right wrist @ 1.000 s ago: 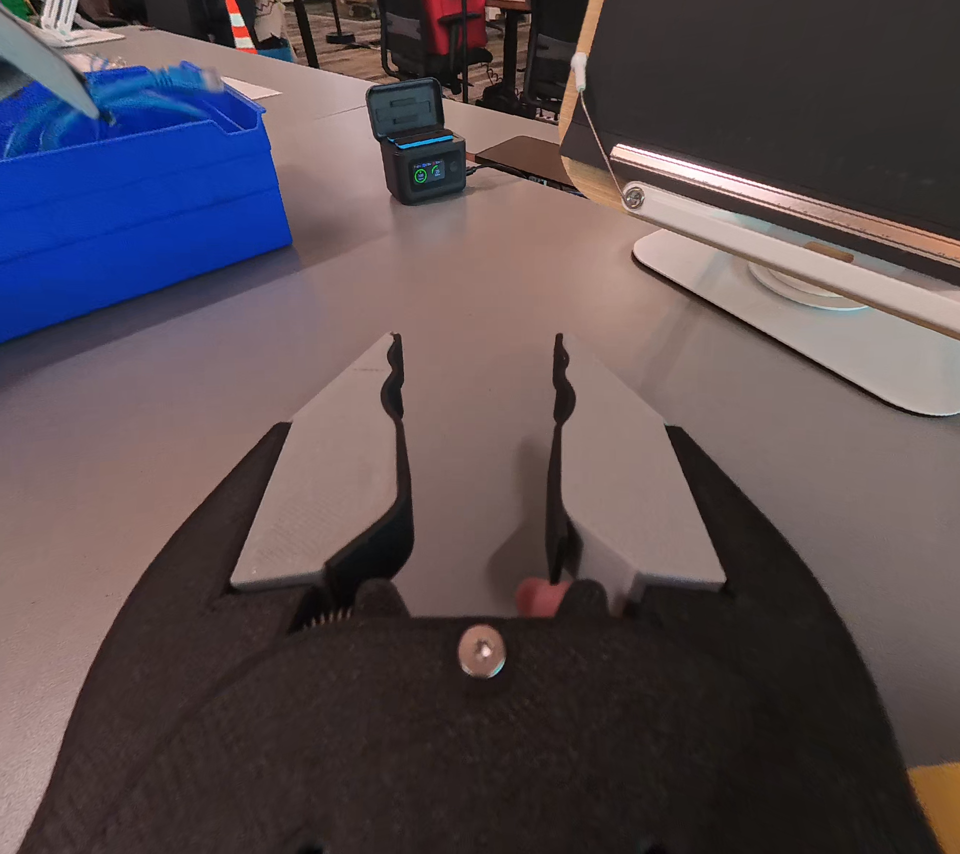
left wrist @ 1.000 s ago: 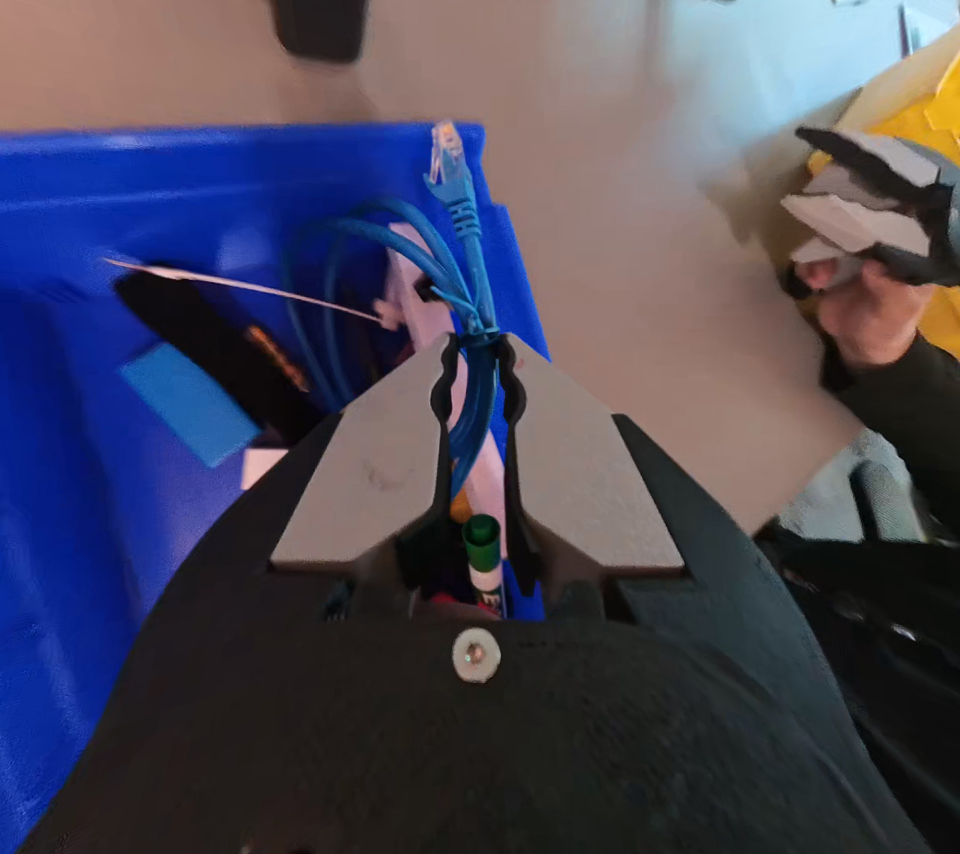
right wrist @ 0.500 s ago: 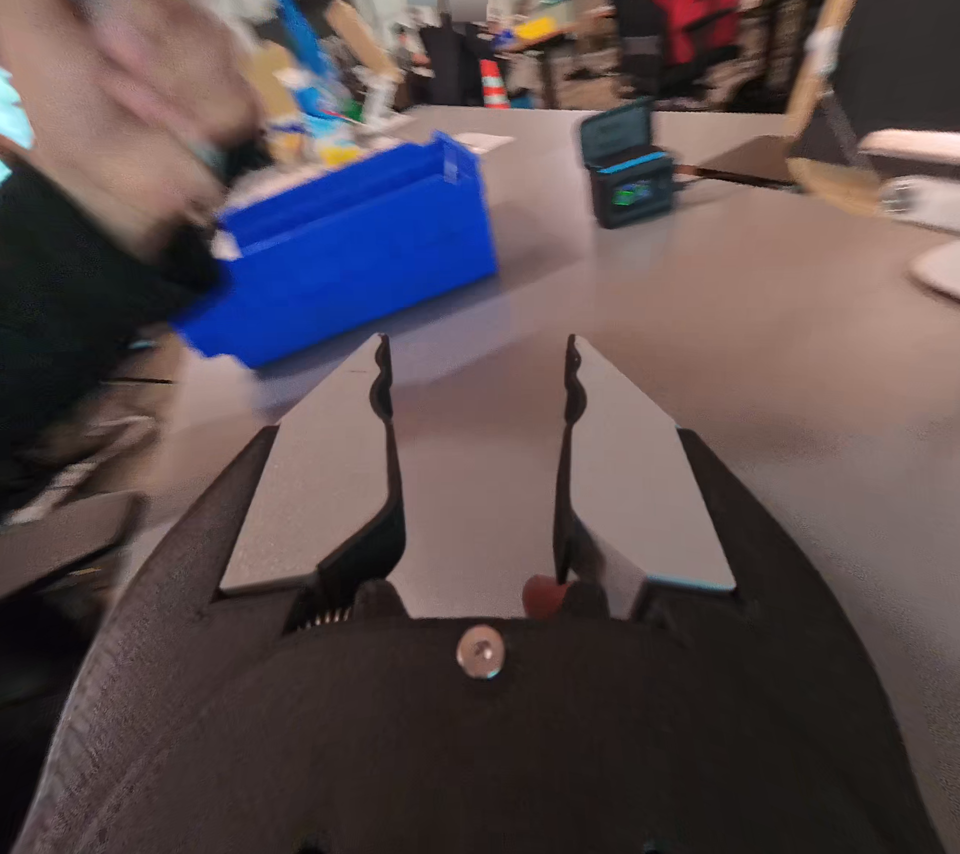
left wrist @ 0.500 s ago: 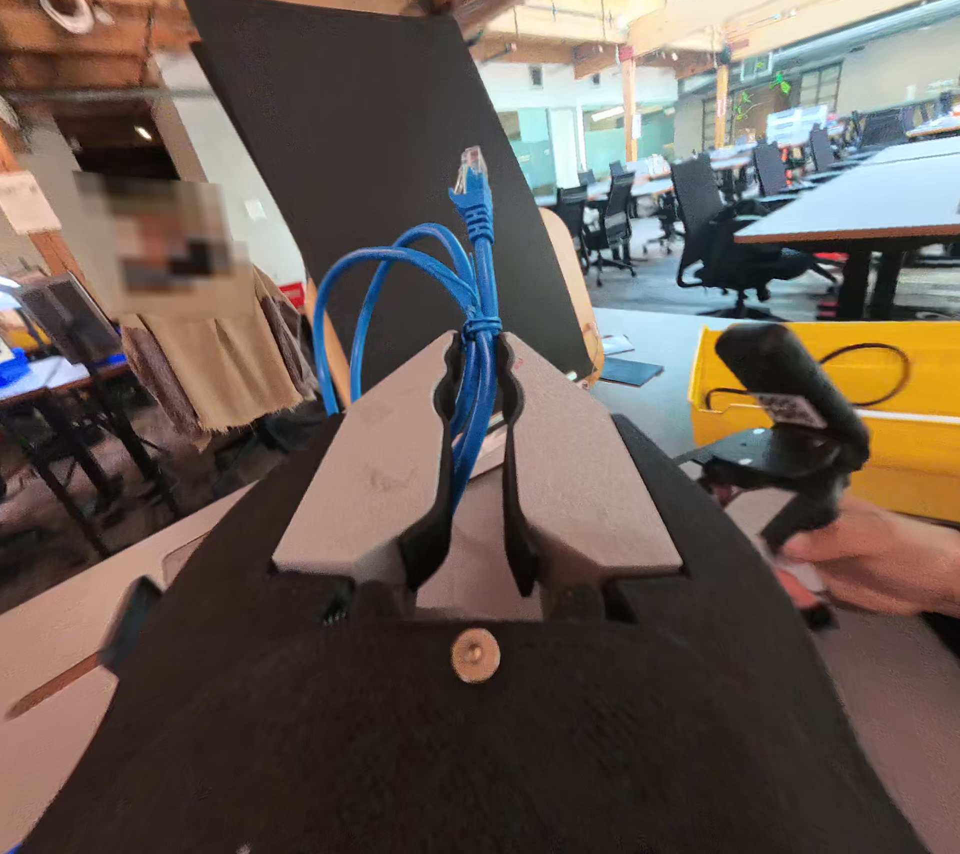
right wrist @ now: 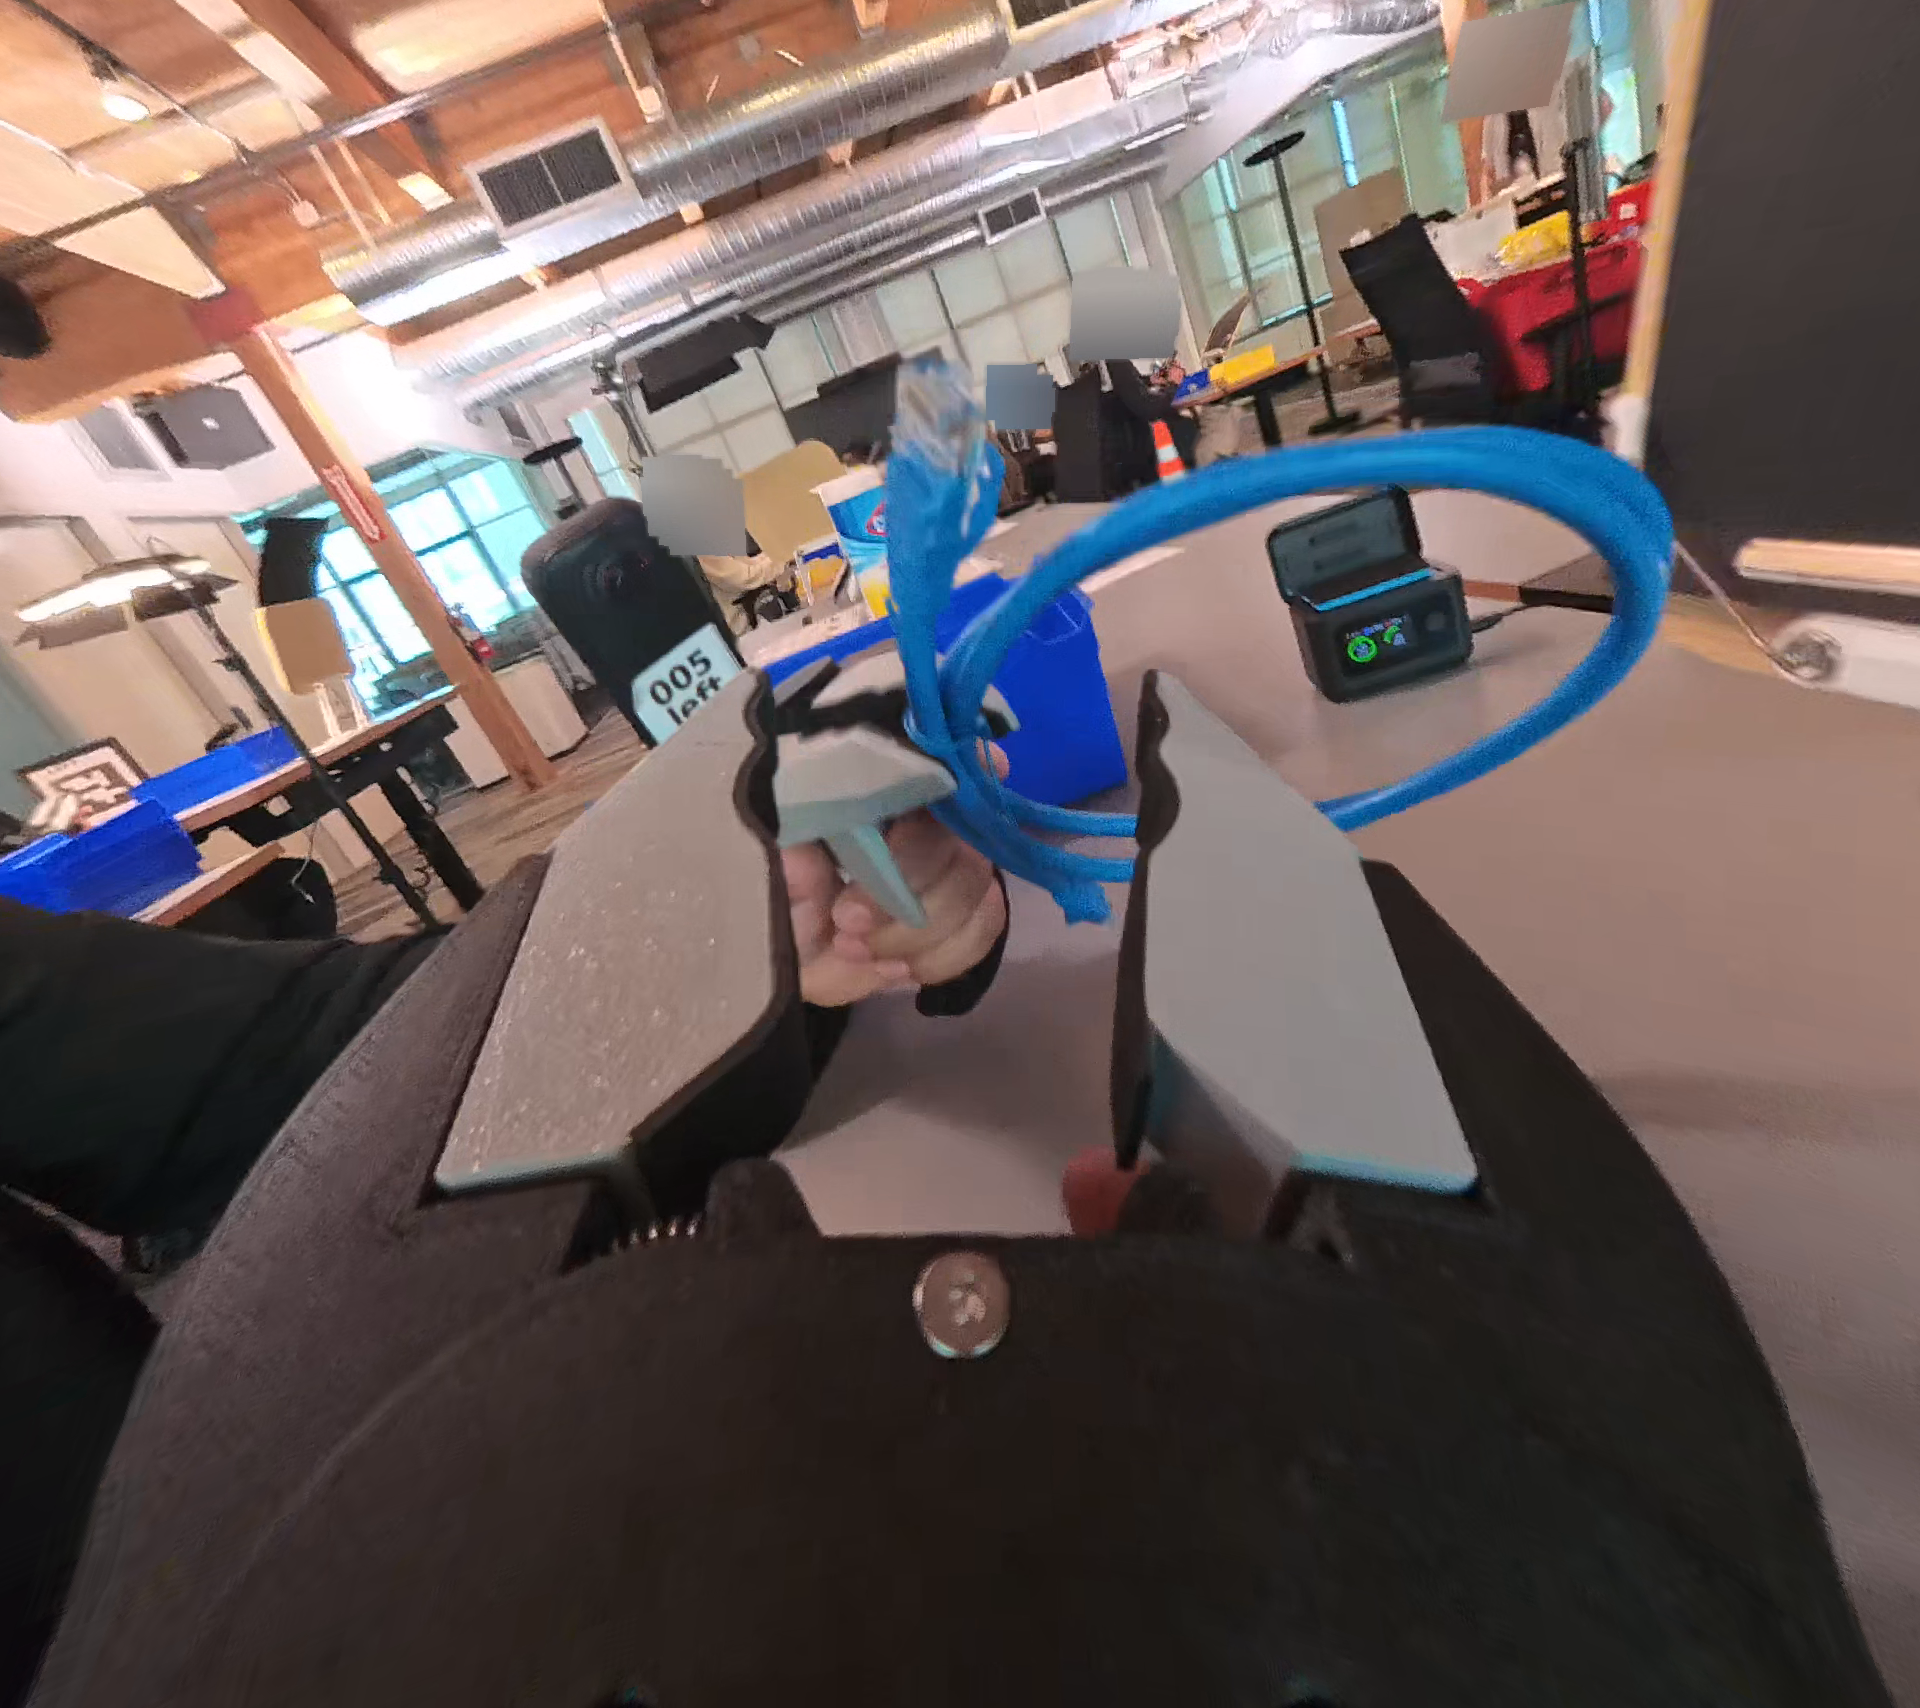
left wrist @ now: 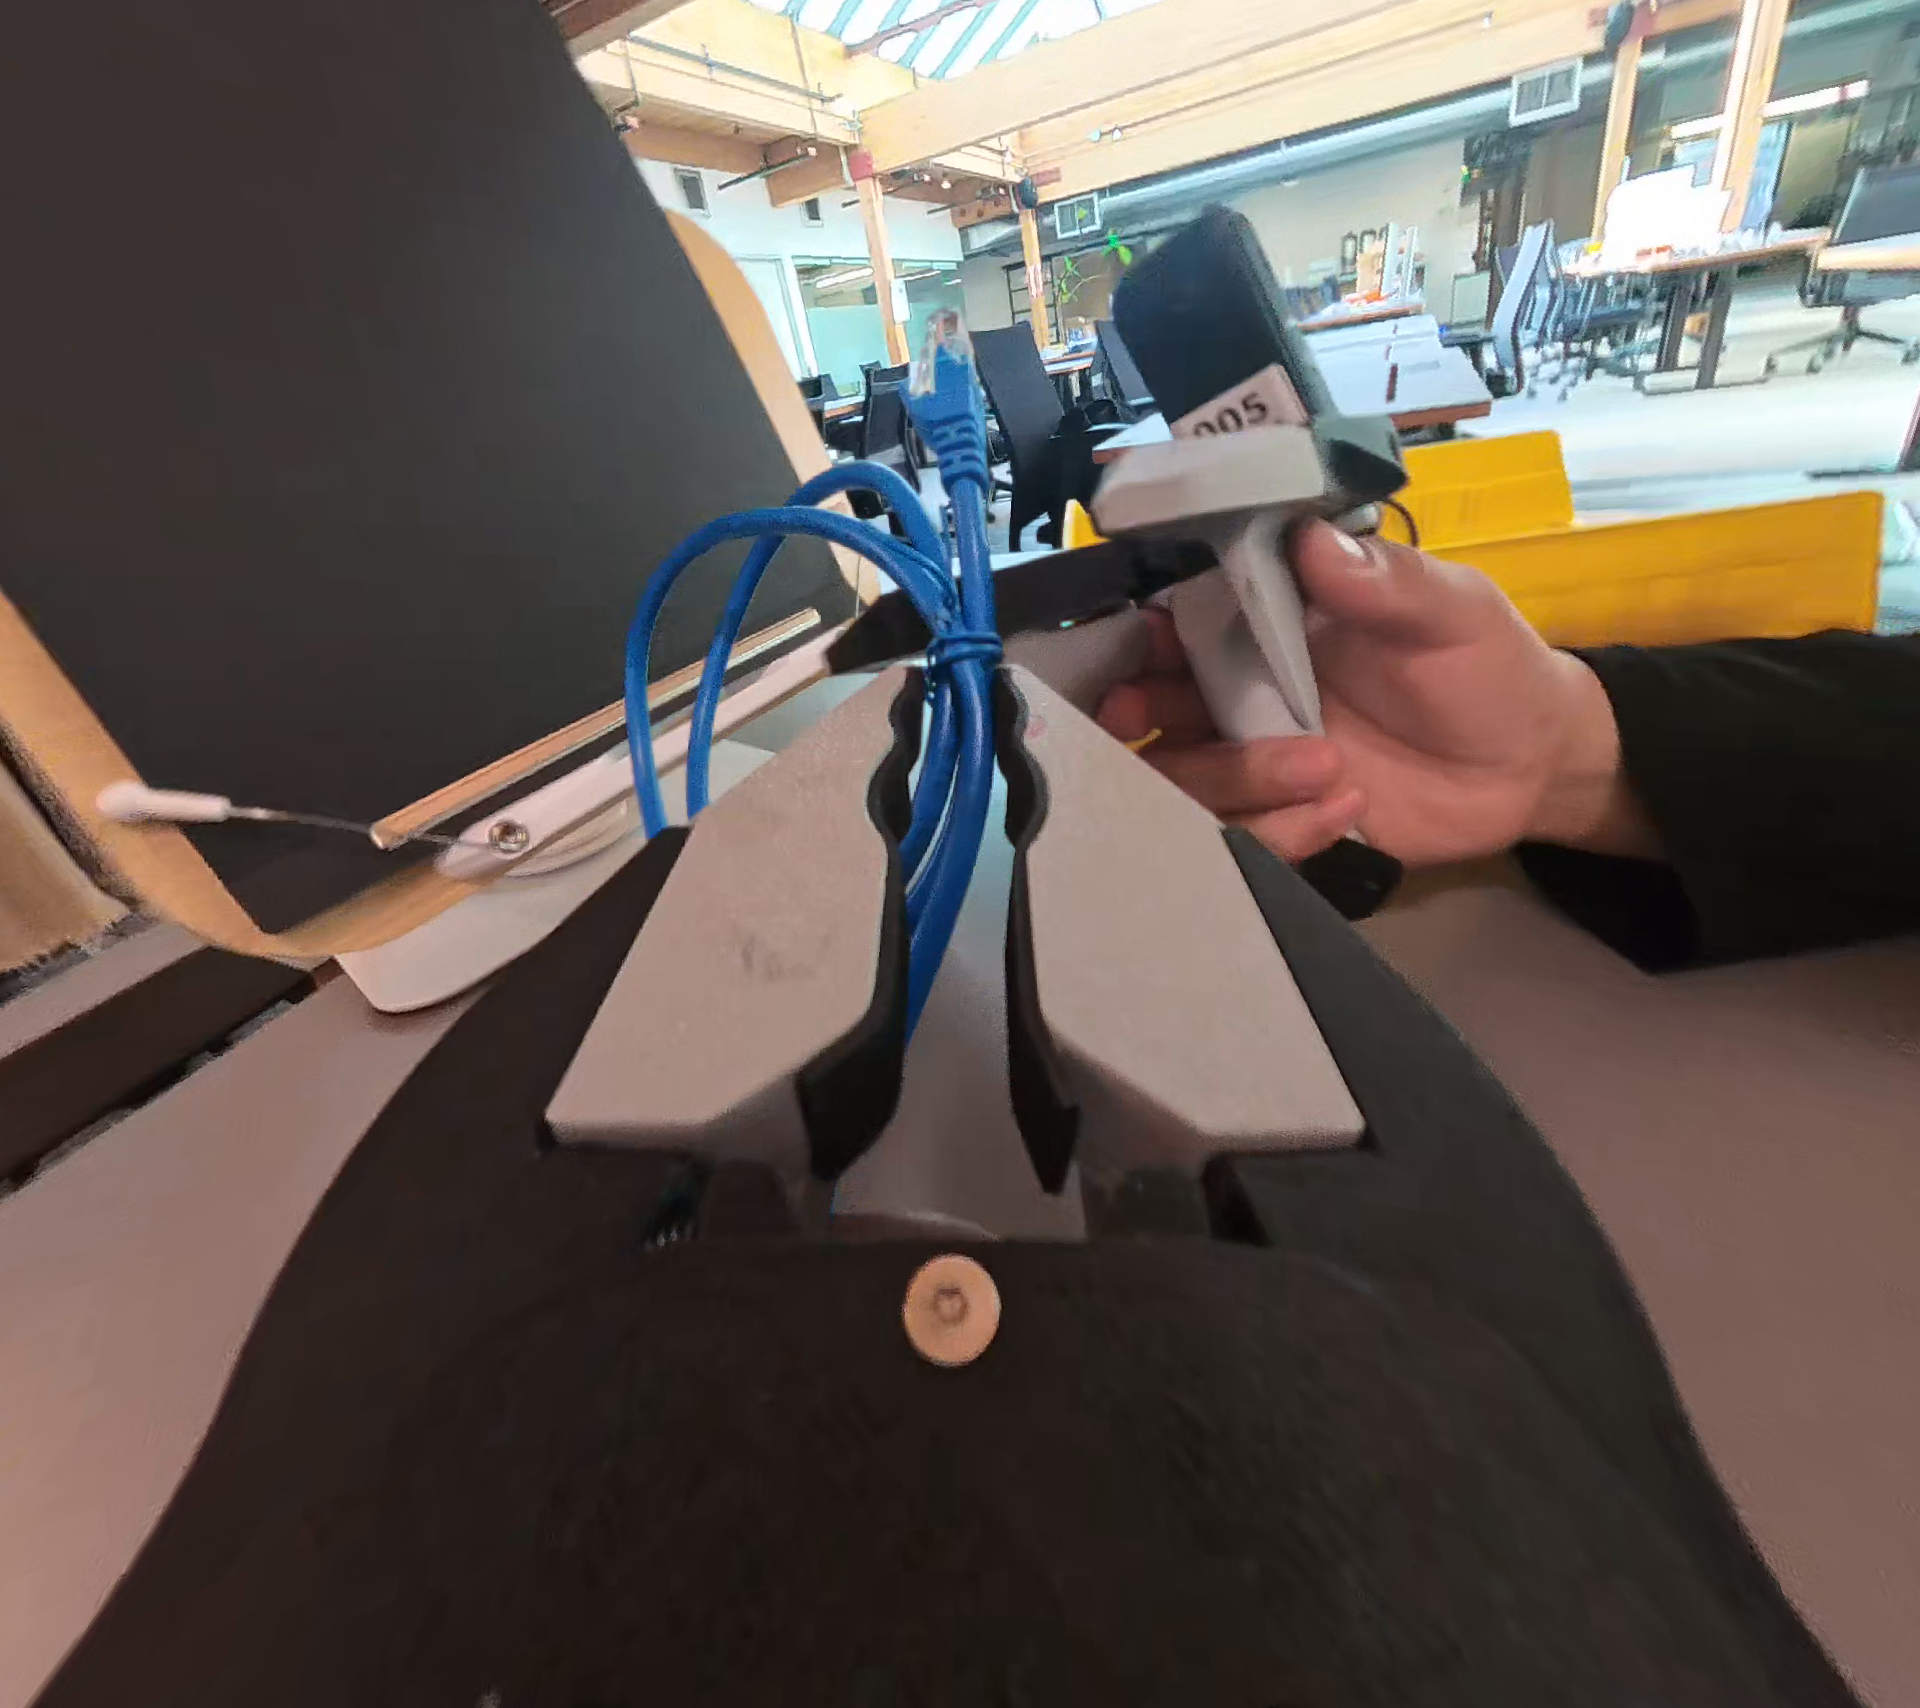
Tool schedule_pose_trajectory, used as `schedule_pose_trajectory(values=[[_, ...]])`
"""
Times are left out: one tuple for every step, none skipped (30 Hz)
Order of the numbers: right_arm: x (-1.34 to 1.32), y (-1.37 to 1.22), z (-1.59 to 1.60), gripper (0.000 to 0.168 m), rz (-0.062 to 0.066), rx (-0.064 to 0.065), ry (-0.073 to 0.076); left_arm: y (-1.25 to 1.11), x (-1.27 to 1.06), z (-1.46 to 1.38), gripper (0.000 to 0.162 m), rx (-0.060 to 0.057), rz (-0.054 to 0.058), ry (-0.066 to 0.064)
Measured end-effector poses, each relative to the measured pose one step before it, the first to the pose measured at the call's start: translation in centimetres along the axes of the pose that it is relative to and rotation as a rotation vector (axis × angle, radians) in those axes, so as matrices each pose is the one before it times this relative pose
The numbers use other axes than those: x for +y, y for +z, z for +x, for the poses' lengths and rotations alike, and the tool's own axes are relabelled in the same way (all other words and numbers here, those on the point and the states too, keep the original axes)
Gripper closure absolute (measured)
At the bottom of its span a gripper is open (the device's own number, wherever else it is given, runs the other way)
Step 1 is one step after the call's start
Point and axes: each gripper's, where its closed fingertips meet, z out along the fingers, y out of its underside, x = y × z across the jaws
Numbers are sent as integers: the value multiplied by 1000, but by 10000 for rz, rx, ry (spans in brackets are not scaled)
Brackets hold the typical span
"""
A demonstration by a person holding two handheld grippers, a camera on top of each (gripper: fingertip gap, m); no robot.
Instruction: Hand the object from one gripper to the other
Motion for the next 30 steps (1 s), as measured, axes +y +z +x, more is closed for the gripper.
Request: schedule_pose_trajectory(values=[[-229, 248, -264, 102, 24, -131, -21, -30, -229, 375, 151, 153, 45, 289], [-79, 267, 34, 106, -73, 48, -71, 2, -80, 339, 152, 158, 29, 82], [-99, 251, 168, 116, -90, 138, -136, 91, 141, 201, 151, 72, -105, -27], [-162, 187, -104, 136, -72, -19, -234, 130, 176, 4, 151, -61, -108, -51], [-146, 148, -198, 143, -134, -58, -304, 49, 48, -105, 151, -99, -16, -94], [-57, 138, 39, 148, -216, 93, -398, 47, 237, -395, 151, -209, -167, -164], [103, 134, 364, 150, -346, 285, -478, 93, 474, -557, 151, -279, -277, -257], [219, 128, 701, 152, -447, 506, -578, 103, 689, -702, 152, -334, -343, -377], [204, 58, 1183, 154, -445, 875, -715, 53, 744, -791, 152, -338, -363, -387], [360, -13, 1389, 154, -515, 1081, -973, -36, 447, -831, 144, -303, -232, -339], [635, -15, 1299, 155, -599, 1083, -1206, -123, 29, -603, 134, -110, -1, -403], [831, -13, 1084, 157, -575, 1019, -1161, -197, -247, -273, 126, 133, 116, -552], [915, 9, 634, 158, -492, 785, -1000, -226, -326, -73, 120, 277, 110, -665], [868, 19, 33, 158, -399, 460, -940, -218, -412, -74, 114, 244, 135, -676], [784, 13, -402, 158, -363, 208, -910, -215, -478, 79, 110, 272, 182, -587], [561, -8, -685, 158, -290, 22, -885, -201, -486, 208, 109, 305, 199, -427], [274, -51, -856, 158, -149, -141, -844, -164, -366, 182, 108, 250, 143, -307], [-5, -101, -923, 158, 7, -234, -755, -132, -149, 202, 108, 243, 23, -259], [-179, -123, -853, 158, 68, -247, -681, -68, 54, 341, 108, 315, -119, -248], [-223, -97, -653, 158, 11, -175, -605, -30, 164, 601, 108, 436, -198, -234], [-257, -95, -517, 158, -13, -139, -524, -1, 251, 767, 107, 493, -226, -232], [-356, -95, -604, 158, 48, -215, -473, 62, 336, 808, 105, 497, -261, -194], [-356, -69, -735, 158, 83, -272, -434, 114, 393, 684, 105, 385, -296, -73], [-262, -29, -798, 158, 41, -288, -405, 164, 389, 433, 105, 172, -261, 80], [-191, 35, -865, 158, -22, -317, -360, 231, 388, 229, 105, -12, -222, 210], [-151, 76, -864, 158, -71, -319, -279, 261, 491, 135, 107, -89, -267, 277], [-138, 119, -809, 158, -90, -304, -195, 281, 655, 50, 120, -126, -379, 295], [-129, 144, -660, 158, -70, -253, -111, 261, 592, -81, 141, -181, -369, 326], [-99, 117, -409, 158, -34, -159, 4, 168, 263, -56, 154, -135, -195, 330], [112, 111, -126, 157, -85, -39, 191, 37, -62, -257, 155, -272, -63, 197]])
